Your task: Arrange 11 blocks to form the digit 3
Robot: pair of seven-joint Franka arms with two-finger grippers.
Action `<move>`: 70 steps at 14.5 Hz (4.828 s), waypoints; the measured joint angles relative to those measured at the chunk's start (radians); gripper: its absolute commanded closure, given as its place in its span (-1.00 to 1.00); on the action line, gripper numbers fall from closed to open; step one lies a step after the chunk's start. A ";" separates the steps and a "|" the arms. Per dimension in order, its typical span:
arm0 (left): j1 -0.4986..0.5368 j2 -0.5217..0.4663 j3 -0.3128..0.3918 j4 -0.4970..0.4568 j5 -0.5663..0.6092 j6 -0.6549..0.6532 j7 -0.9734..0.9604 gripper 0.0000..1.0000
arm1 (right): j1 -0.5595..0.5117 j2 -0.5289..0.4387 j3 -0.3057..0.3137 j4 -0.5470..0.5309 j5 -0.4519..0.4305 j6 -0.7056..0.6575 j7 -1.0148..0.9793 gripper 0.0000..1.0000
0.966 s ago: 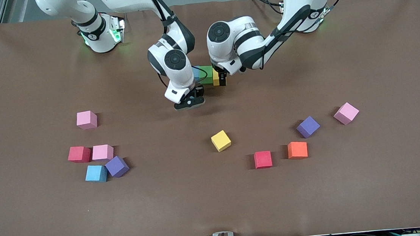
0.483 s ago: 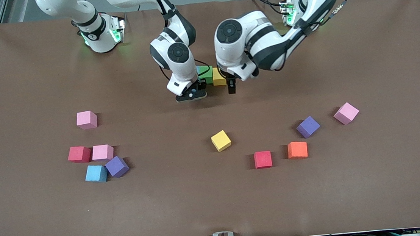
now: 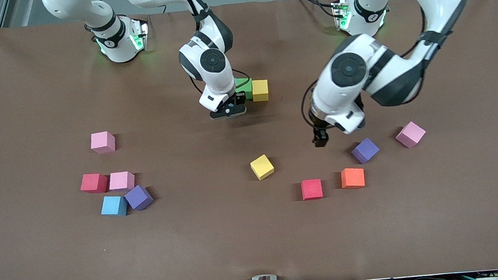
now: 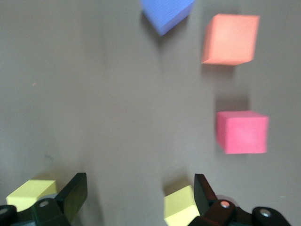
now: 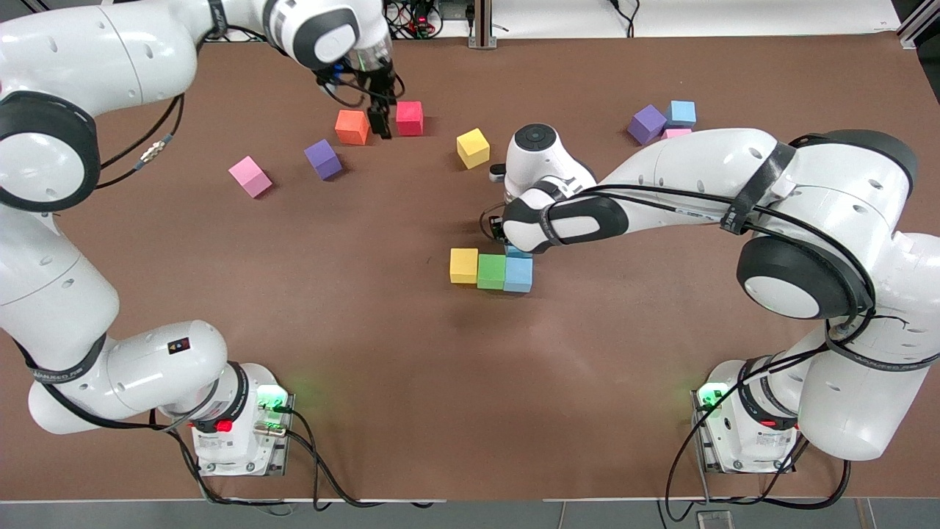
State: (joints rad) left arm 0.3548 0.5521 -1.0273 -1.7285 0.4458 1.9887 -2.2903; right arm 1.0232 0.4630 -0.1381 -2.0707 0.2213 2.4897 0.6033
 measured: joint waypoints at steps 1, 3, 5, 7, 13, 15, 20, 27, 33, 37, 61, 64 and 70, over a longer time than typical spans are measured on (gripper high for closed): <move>0.000 0.003 0.014 0.022 0.000 0.000 0.052 -1.00 | 0.000 0.000 0.001 0.000 0.000 0.000 0.010 0.47; -0.001 0.004 0.040 0.056 0.000 0.000 0.163 -1.00 | 0.003 0.000 0.002 -0.001 0.000 -0.002 0.037 0.46; -0.001 0.008 0.053 0.073 0.000 -0.002 0.278 -1.00 | 0.006 -0.001 0.002 -0.001 0.000 -0.005 0.048 0.45; -0.006 0.023 0.055 0.082 0.000 0.000 0.375 -1.00 | 0.009 -0.001 0.003 -0.001 0.000 -0.009 0.052 0.44; -0.306 0.181 0.293 0.281 0.005 0.059 0.514 -1.00 | 0.015 -0.004 0.003 -0.001 0.000 -0.022 0.054 0.42; -0.514 0.214 0.465 0.347 0.004 0.105 0.597 -1.00 | 0.015 -0.004 0.003 -0.001 0.000 -0.024 0.054 -0.20; -0.688 0.261 0.585 0.430 -0.013 0.141 0.677 -1.00 | 0.016 -0.004 0.002 -0.003 0.002 -0.026 0.058 -1.00; -0.734 0.382 0.590 0.495 -0.033 0.192 0.814 -1.00 | -0.037 -0.076 -0.019 0.022 0.007 -0.054 0.058 -1.00; -0.746 0.421 0.591 0.503 -0.036 0.210 0.840 -0.99 | -0.234 -0.105 -0.024 0.058 0.006 -0.081 -0.262 -1.00; -0.745 0.435 0.594 0.505 -0.044 0.210 0.860 -0.62 | -0.407 -0.085 -0.026 0.188 0.006 -0.248 -0.586 -1.00; -0.605 0.147 0.578 0.547 -0.106 -0.146 0.912 0.20 | -0.729 0.230 -0.025 0.462 -0.085 -0.243 -1.128 -1.00; -0.573 0.137 0.578 0.543 -0.106 -0.148 0.946 0.21 | -0.729 0.251 -0.020 0.463 -0.085 -0.212 -1.128 -0.63; -0.557 0.135 0.578 0.540 -0.123 -0.146 0.969 0.27 | -0.724 0.262 -0.006 0.472 -0.083 -0.202 -1.117 0.38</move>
State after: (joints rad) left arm -0.2018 0.6867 -0.4497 -1.1889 0.3231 1.8425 -1.3217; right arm 0.2989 0.7246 -0.1441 -1.5990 0.1384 2.2878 -0.5138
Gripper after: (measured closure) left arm 0.414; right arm 0.396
